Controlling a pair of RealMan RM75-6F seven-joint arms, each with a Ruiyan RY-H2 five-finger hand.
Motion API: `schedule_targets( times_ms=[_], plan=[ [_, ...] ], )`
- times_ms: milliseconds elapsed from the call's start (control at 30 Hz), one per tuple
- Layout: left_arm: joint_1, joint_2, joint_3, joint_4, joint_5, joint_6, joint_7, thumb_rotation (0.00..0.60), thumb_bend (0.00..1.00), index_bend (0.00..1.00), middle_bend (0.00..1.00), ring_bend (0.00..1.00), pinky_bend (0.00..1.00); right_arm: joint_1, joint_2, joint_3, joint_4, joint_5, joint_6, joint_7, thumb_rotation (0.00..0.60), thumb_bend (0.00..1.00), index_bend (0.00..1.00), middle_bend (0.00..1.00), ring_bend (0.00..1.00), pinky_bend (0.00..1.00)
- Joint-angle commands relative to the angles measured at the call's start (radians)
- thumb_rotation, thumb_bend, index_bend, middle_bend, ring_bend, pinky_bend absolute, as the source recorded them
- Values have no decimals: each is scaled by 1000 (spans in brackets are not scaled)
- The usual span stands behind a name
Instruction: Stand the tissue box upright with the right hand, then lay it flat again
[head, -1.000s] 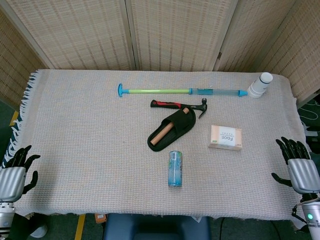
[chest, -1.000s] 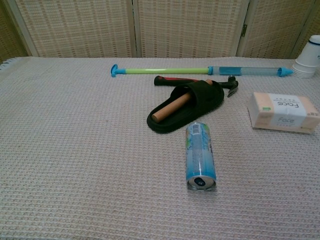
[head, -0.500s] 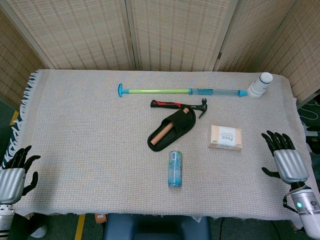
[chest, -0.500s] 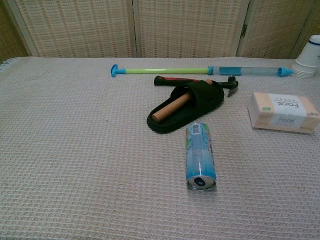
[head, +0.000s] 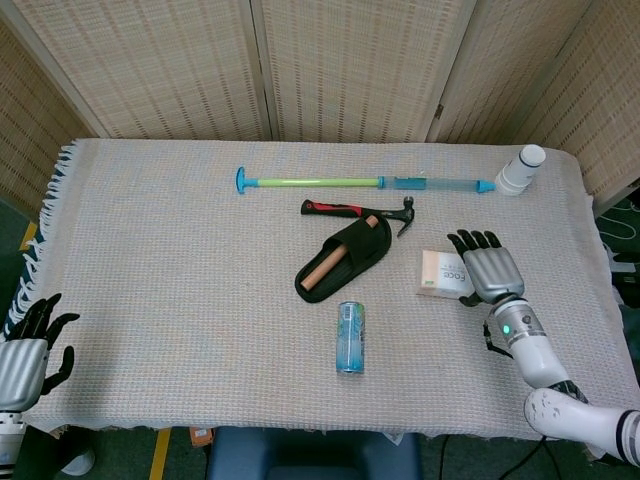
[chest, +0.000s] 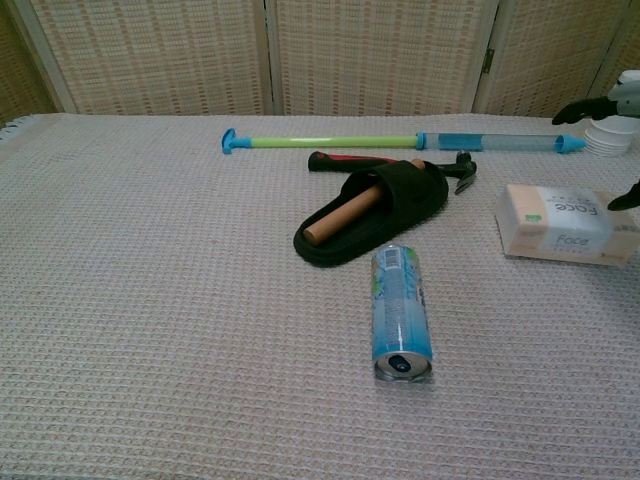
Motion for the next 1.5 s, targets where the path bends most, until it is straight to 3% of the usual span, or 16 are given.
schedule_targets(
  times_ms=[33,400,967,1500],
  plan=[
    [-2,9,3,-10,-11,-17,-1,600,531,250,0,0,204,144,-81,-10,83,183,-55,-104,600,125,0,13,24,0],
    [0,18,-1,-15,-8,-11,-17,600,531,250,0,0,202,200,-151,-69,197,261,-69,-74,600,125,0,12,24,0],
    [-5,12,-2,-8,-16,-23,-8,600,531,251,0,0,202,227,-212,-141,309,295,-130,-17,600,125,5,14,44,0],
    [-9,9,-5,4,-22,-33,-14,600,531,251,0,0,202,221,-258,-158,374,240,-110,40,600,126,246,186,144,0]
  ],
)
